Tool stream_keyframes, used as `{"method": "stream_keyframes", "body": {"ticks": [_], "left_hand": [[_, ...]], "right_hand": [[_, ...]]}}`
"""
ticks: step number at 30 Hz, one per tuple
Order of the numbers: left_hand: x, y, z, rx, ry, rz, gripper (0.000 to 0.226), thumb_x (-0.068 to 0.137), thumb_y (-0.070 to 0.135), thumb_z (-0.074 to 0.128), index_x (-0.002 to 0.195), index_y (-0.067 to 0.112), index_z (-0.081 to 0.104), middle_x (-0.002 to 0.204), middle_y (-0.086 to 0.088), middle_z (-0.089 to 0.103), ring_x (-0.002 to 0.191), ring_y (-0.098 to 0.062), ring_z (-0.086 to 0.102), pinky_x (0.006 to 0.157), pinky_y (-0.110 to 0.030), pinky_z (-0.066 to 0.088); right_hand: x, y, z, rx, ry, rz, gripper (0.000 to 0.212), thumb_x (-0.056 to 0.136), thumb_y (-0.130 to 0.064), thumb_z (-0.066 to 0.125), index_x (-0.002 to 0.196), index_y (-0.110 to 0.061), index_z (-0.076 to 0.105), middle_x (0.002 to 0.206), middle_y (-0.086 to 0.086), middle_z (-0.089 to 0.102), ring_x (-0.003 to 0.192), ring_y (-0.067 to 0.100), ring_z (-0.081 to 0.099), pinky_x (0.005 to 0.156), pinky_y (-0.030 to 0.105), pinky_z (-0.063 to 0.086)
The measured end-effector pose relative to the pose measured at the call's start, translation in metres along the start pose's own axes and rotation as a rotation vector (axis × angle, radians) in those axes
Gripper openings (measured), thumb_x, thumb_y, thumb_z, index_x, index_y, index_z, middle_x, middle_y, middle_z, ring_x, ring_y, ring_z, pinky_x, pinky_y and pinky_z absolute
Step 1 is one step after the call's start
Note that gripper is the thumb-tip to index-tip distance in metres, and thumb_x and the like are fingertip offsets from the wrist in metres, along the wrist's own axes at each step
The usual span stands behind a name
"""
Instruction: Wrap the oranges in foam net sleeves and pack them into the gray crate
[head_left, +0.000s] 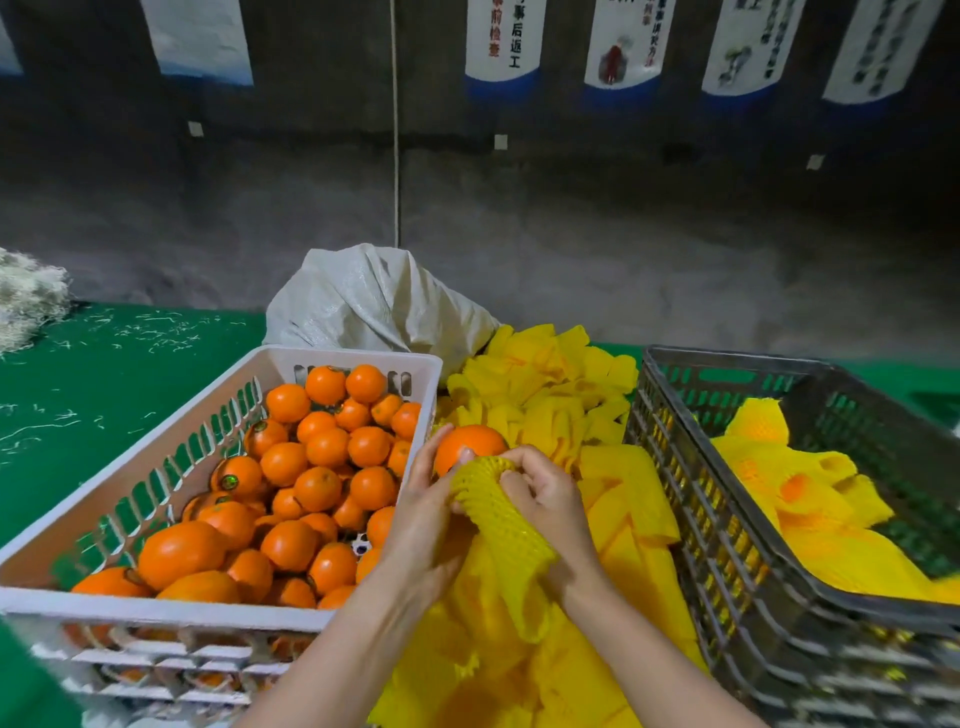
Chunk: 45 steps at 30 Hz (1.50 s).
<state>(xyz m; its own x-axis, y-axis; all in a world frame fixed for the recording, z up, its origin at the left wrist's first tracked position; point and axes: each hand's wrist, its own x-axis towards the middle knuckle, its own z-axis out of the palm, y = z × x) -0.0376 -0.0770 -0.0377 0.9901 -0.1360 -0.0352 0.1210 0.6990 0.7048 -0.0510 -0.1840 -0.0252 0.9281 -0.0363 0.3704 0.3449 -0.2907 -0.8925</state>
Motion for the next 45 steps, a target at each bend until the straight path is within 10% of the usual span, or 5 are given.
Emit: {"method": "stream_keyframes", "body": {"ticks": [13, 20, 25, 37, 45], "left_hand": [[-0.008, -0.04, 0.028, 0.198, -0.072, -0.054, 0.071, 0.069, 0.027, 0.073, 0.134, 0.014, 0.047, 0.113, -0.016, 0.064, 0.097, -0.033, 0.059, 0.08, -0.04, 0.047], [-0.014, -0.056, 0.043, -0.212, -0.114, -0.094, 0.036, 0.059, 0.04, 0.058, 0.045, 0.008, 0.063, 0.047, -0.003, 0.056, 0.043, -0.008, 0.059, 0.045, -0.017, 0.05], [-0.008, -0.046, 0.039, -0.112, 0.029, -0.254, 0.054, 0.086, 0.054, 0.052, 0.103, 0.006, 0.068, 0.095, -0.017, 0.072, 0.079, -0.028, 0.071, 0.067, -0.038, 0.055], [-0.011, -0.033, 0.042, 0.025, 0.086, -0.271, 0.05, 0.074, 0.054, 0.058, 0.09, 0.009, 0.073, 0.082, -0.016, 0.073, 0.067, -0.029, 0.072, 0.05, -0.034, 0.056], [0.004, -0.037, 0.04, 0.476, 0.35, 0.126, 0.034, 0.087, 0.053, 0.057, 0.08, 0.02, 0.055, 0.086, -0.008, 0.059, 0.082, -0.021, 0.057, 0.079, -0.037, 0.044]], "right_hand": [[-0.02, 0.023, -0.041, 0.072, 0.333, 0.018, 0.014, 0.085, -0.034, 0.04, 0.083, -0.024, 0.049, 0.073, -0.003, 0.057, 0.065, 0.011, 0.058, 0.056, 0.029, 0.051], [-0.036, 0.028, -0.037, -0.116, 0.347, -0.187, 0.015, 0.091, -0.047, 0.046, 0.089, -0.032, 0.045, 0.067, -0.012, 0.047, 0.064, 0.0, 0.047, 0.058, 0.016, 0.034], [-0.016, 0.022, -0.059, 0.086, 0.297, -0.115, 0.027, 0.09, -0.032, 0.046, 0.079, -0.008, 0.054, 0.073, 0.009, 0.053, 0.066, 0.007, 0.046, 0.064, 0.035, 0.04], [-0.002, 0.028, -0.064, 0.348, -0.08, 0.34, 0.013, 0.095, -0.012, 0.05, 0.084, -0.012, 0.058, 0.083, 0.01, 0.062, 0.07, 0.013, 0.058, 0.059, 0.023, 0.048], [-0.011, 0.023, -0.057, 0.53, -0.166, 0.558, 0.056, 0.071, -0.066, 0.044, 0.098, -0.024, 0.067, 0.098, 0.002, 0.072, 0.089, 0.015, 0.068, 0.074, 0.03, 0.056]]}}
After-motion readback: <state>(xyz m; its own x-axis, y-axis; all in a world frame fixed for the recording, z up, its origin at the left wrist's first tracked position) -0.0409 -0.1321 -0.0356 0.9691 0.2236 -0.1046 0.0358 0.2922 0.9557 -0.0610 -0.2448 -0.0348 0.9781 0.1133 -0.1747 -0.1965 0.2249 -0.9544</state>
